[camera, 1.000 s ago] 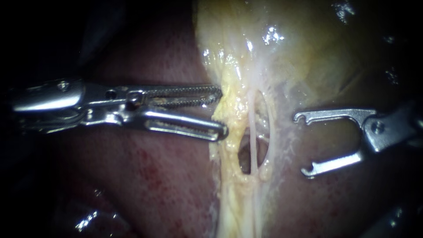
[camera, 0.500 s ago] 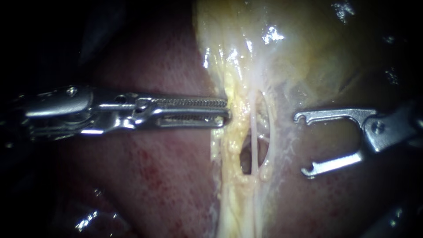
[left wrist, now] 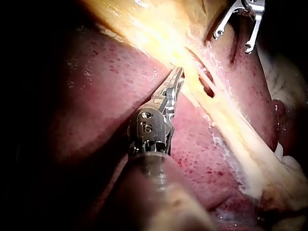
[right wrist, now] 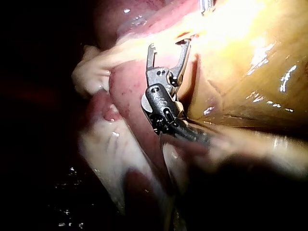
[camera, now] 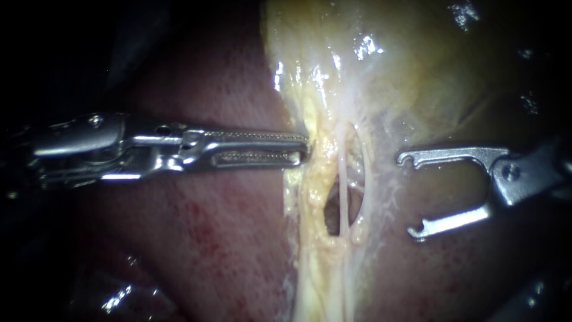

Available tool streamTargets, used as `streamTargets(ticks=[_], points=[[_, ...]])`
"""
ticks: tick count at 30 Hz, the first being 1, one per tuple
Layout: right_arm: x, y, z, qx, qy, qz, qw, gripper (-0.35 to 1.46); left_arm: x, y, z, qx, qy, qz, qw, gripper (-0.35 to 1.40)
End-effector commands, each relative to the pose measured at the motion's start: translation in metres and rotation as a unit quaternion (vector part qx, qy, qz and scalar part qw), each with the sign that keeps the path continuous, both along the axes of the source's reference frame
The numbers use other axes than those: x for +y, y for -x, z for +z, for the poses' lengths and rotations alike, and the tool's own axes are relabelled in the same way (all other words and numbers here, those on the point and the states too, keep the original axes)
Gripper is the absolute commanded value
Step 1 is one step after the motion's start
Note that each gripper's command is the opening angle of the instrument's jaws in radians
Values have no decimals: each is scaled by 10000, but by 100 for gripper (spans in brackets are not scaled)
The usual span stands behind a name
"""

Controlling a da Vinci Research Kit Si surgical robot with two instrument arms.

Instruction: Grabbing gallbladder

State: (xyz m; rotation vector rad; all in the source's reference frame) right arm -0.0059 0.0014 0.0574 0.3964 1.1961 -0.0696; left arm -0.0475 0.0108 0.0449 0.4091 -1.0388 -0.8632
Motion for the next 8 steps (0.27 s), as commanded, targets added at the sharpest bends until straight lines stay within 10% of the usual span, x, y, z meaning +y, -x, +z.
streamTargets(ticks=[1,8], points=[[0,0,0,0,0,0,10000,59,0,0,0,-1,2,-1,10000,-35],[0,0,1,0,1,-1,10000,59,1,-1,-1,4,0,-11,10000,-35]])
